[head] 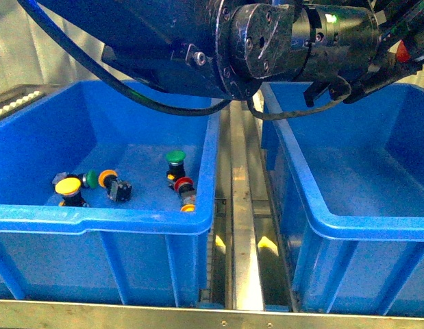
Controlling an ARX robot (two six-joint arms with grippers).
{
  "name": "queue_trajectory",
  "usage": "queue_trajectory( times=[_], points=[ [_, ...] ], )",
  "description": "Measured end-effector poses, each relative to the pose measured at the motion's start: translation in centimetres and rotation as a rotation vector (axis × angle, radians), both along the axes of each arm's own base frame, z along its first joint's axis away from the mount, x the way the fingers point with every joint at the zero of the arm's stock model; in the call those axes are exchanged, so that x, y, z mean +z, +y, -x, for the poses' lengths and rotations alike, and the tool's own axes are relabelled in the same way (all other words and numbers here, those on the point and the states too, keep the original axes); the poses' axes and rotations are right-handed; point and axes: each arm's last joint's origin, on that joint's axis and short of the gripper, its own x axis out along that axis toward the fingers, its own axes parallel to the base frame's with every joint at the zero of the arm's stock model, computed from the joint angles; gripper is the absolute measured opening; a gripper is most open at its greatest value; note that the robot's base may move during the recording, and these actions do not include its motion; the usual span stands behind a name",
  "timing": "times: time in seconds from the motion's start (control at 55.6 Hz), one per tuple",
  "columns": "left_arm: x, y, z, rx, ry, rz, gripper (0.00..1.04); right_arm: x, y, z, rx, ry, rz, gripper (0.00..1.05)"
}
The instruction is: Pick red and yellow buttons and place in box
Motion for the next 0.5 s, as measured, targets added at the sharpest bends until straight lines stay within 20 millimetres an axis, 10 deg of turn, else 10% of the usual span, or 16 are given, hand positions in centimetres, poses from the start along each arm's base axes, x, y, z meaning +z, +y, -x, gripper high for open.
queue_trajectory(
  times=[0.504],
  points=[
    [1.1, -0.4, 1.3, -0.003, -0.022, -0.006, 0.33, 1.8, 7.0, -5.2, 0.281, -0.141, -0.125, 0.98]
  ],
)
